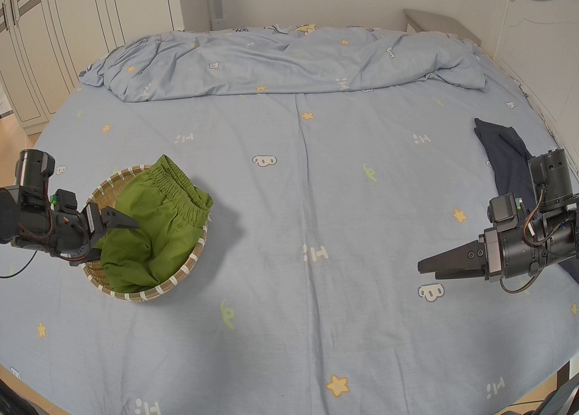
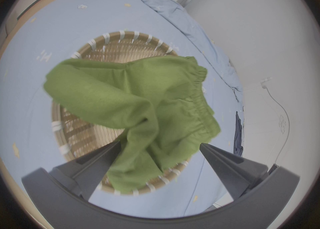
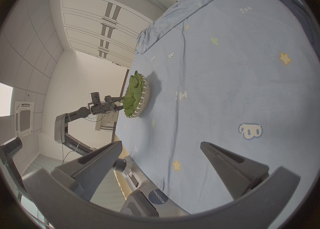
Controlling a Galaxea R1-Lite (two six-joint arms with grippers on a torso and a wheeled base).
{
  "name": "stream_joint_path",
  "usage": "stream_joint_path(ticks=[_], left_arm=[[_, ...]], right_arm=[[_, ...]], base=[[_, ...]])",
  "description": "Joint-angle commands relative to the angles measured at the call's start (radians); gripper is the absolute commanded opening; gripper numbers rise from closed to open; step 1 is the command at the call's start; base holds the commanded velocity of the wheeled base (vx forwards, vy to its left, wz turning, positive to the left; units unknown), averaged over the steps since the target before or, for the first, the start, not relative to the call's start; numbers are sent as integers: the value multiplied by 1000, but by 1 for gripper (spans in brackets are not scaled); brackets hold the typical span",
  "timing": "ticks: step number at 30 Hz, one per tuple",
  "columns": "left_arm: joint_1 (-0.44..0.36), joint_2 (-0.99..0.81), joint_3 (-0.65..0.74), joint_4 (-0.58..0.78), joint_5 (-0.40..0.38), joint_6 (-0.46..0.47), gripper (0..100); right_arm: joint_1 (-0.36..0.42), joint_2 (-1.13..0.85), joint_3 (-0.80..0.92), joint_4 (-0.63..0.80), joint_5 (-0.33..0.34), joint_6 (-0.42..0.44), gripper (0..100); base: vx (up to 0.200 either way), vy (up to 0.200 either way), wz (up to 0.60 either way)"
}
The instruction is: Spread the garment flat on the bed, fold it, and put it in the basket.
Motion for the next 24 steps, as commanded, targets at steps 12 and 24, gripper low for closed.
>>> stream_joint_path(ticks=[12, 24], left_arm=[[-59, -760, 241, 268, 1, 218, 100], [-245, -1307, 476, 440, 1, 217, 100]], right_arm=[[-24, -390, 169, 7, -268, -124, 100], [-205, -997, 282, 324, -280, -141, 100]], base=[[0, 0, 0], [0, 0, 0]])
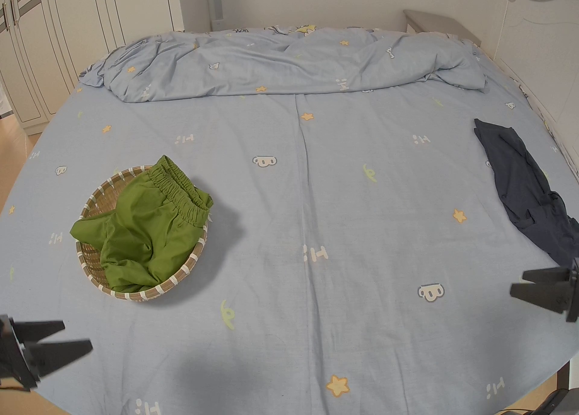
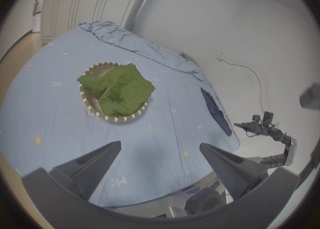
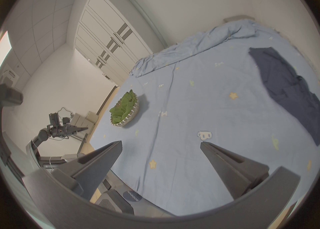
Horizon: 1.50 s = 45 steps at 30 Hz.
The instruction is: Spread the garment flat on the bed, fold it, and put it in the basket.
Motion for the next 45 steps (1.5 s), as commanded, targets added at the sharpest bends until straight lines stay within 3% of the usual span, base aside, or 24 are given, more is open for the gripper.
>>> stream_joint_path(ticks=[1, 10, 12, 15, 17, 19, 21, 23, 24, 25, 26, 27, 31, 33, 37, 38, 40, 45], left_arm=[[-92, -401, 172, 115, 0, 19, 100], [-90, -592, 284, 116, 0, 24, 100], [-83, -612, 315, 116, 9, 50, 100], [-73, -612, 343, 116, 41, 87, 100], [-31, -635, 355, 101, 97, 116, 100], [0, -694, 356, 76, 113, 144, 100], [3, -709, 378, 46, 172, 191, 100], [3, -707, 399, 9, 333, 217, 100], [3, -707, 401, 7, 344, 217, 100], [3, -707, 428, -37, 485, 213, 100], [3, -707, 428, -37, 485, 213, 100], [3, -707, 450, -86, 548, 211, 100], [3, -709, 522, -233, 603, 214, 100], [3, -707, 596, -399, 644, 211, 100], [3, -707, 616, -450, 597, 226, 100], [3, -707, 626, -442, 532, 234, 100], [3, -707, 626, -431, 500, 245, 100], [3, -707, 625, -430, 515, 239, 100]], right_arm=[[-116, -456, 86, 222, -21, -19, 100], [-173, -651, 181, 322, -23, -23, 100], [-213, -697, 230, 324, -27, -45, 100], [-208, -720, 261, 319, -39, -63, 100], [-208, -720, 305, 305, -141, -97, 100], [-208, -720, 333, 267, -190, -129, 100], [-208, -720, 393, 185, -239, -150, 100], [-208, -720, 476, 77, -345, -173, 100], [-208, -720, 482, 67, -354, -175, 100], [-208, -722, 520, -25, -444, -200, 100], [-208, -722, 520, -25, -444, -200, 100], [-208, -722, 542, -66, -475, -207, 100], [-208, -722, 588, -141, -487, -235, 100], [-208, -720, 618, -224, -509, -210, 100], [-208, -720, 618, -212, -521, -195, 100], [-208, -720, 620, -203, -497, -206, 100], [-208, -720, 623, -187, -429, -255, 100], [-206, -720, 621, -186, -409, -256, 100]], base=[[0, 0, 0], [0, 0, 0], [0, 0, 0], [0, 0, 0], [0, 0, 0], [0, 0, 0], [0, 0, 0], [0, 0, 0], [0, 0, 0], [0, 0, 0], [0, 0, 0], [0, 0, 0], [0, 0, 0], [0, 0, 0], [0, 0, 0], [0, 0, 0], [0, 0, 0], [0, 0, 0]])
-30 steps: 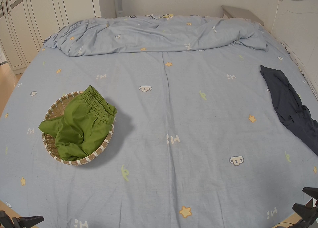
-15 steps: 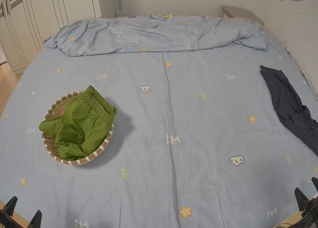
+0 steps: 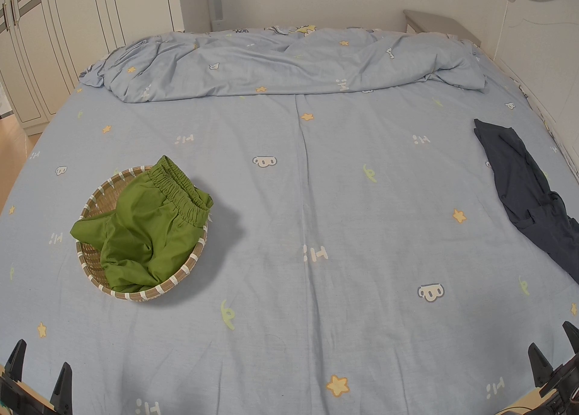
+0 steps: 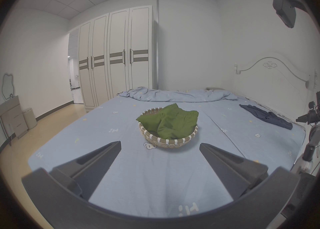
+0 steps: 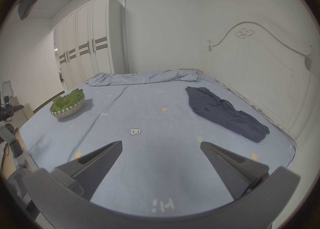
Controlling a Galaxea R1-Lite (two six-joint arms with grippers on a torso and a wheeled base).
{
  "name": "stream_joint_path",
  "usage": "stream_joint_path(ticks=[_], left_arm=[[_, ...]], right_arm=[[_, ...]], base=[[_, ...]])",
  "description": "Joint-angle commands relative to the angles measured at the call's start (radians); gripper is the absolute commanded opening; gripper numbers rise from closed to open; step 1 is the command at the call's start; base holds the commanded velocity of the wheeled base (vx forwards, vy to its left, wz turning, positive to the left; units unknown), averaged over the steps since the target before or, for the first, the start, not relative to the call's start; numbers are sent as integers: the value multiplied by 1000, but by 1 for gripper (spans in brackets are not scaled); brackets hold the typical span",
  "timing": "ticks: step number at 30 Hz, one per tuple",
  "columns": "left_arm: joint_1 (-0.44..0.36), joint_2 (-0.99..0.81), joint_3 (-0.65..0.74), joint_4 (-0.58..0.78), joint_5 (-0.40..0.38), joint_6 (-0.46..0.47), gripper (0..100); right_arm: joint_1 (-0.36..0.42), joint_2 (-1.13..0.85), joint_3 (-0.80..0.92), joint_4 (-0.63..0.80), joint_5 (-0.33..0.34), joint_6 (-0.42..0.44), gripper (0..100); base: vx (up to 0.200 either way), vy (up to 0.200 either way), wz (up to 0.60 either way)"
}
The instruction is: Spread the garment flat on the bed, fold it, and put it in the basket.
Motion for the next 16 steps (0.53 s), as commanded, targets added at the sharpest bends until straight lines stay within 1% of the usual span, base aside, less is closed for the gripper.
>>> stream_joint_path(ticks=[1, 4, 6, 16], left_arm=[[2, -10, 23, 8, -7, -4, 100], [2, -10, 23, 6, -4, -12, 100], [2, -10, 23, 6, -4, -12, 100], [0, -10, 23, 6, -4, -10, 100]], right_arm=[[1, 1, 19, 1, 7, 9, 100], [0, 1, 19, 1, 4, 29, 100], [0, 1, 19, -1, -11, 43, 100], [0, 1, 21, -1, -8, 20, 100]], base=[[0, 0, 0], [0, 0, 0], [0, 0, 0], [0, 0, 0]])
